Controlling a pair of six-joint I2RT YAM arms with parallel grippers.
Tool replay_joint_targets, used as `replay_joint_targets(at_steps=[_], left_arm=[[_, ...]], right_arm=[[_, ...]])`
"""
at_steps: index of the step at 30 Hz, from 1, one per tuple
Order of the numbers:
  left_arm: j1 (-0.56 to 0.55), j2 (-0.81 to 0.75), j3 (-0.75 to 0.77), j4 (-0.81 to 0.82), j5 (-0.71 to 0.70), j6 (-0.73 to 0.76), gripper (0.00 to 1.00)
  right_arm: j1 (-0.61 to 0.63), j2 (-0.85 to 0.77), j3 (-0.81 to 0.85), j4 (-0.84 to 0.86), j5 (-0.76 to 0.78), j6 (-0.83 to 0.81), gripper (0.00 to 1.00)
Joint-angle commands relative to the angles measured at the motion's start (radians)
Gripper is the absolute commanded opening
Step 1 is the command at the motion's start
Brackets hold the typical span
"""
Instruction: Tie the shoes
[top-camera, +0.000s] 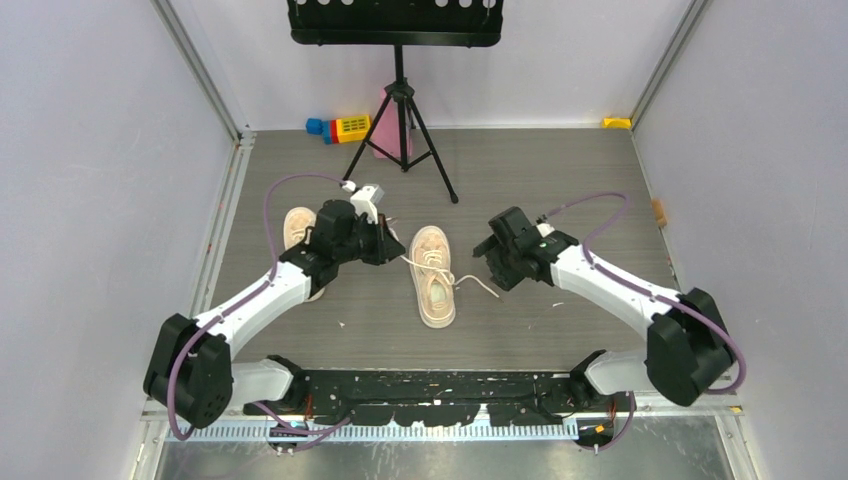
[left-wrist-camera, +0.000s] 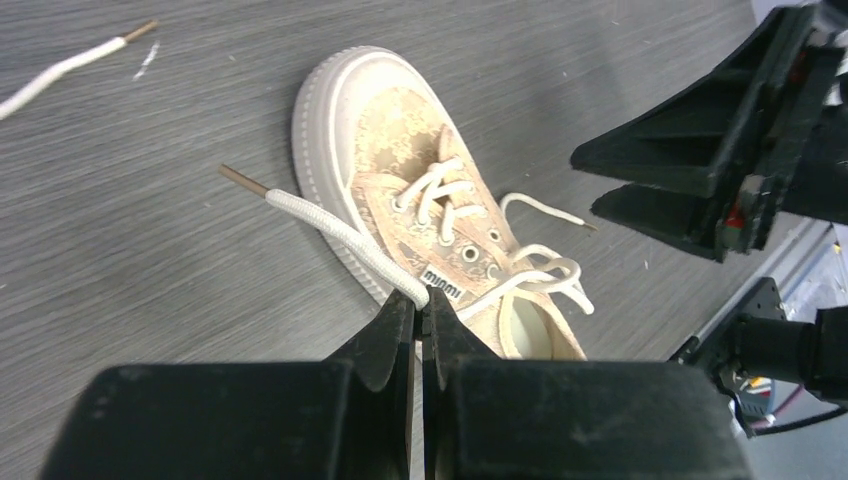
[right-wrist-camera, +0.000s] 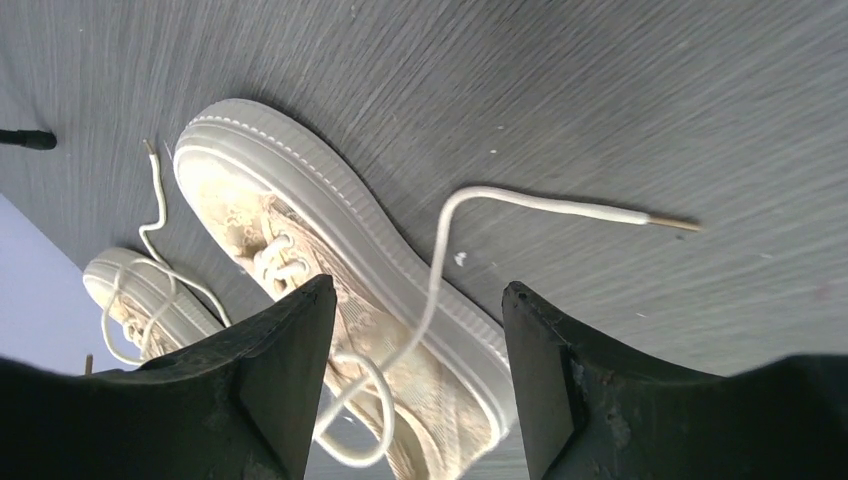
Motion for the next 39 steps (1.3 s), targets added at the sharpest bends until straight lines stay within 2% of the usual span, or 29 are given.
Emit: replay_joint_targets(at_steps=[1, 14, 16, 20, 22, 25, 29, 32, 39], left_arm=[[0.024, -0.034, -0.002, -0.011, -0.078, 0.029, 0.00], [0.106, -0.033, -0.023, -0.069, -0.099, 0.034, 0.00], [0.110, -0.032, -0.022, -0.079, -0.105, 0.037, 0.00], [0.139, -0.029, -0.002, -0.161, -0.164, 0.030, 0.00], [0.162, -0.040, -0.005, -0.185, -0.170, 0.019, 0.00], [0.177, -0.061, -0.011, -0.212, -0.175, 0.009, 0.00], [0.181, -0.093, -0.019, -0.272, -0.253, -0.011, 0.00], [0.193, -0.073, -0.013, -0.352, -0.355, -0.027, 0.00], [0.219, -0.014, -0.004, -0.442, -0.396, -0.021, 0.00]], right_arm=[[0.023, 0.113, 0.034, 0.129, -0.029, 0.090, 0.64], [0.104, 0.261, 0.057, 0.166, -0.038, 0.159, 0.58], [0.113, 0.272, 0.047, 0.189, -0.041, 0.169, 0.47], [0.087, 0.250, 0.033, 0.186, -0.032, 0.160, 0.10], [0.054, 0.212, 0.037, 0.140, -0.003, 0.115, 0.01], [0.000, 0.138, 0.044, 0.043, 0.090, 0.035, 0.00], [-0.089, 0.057, 0.012, 0.021, 0.110, -0.078, 0.00], [-0.125, 0.051, 0.019, 0.023, 0.104, -0.181, 0.00], [-0.150, 0.075, 0.039, -0.071, 0.183, -0.278, 0.00]])
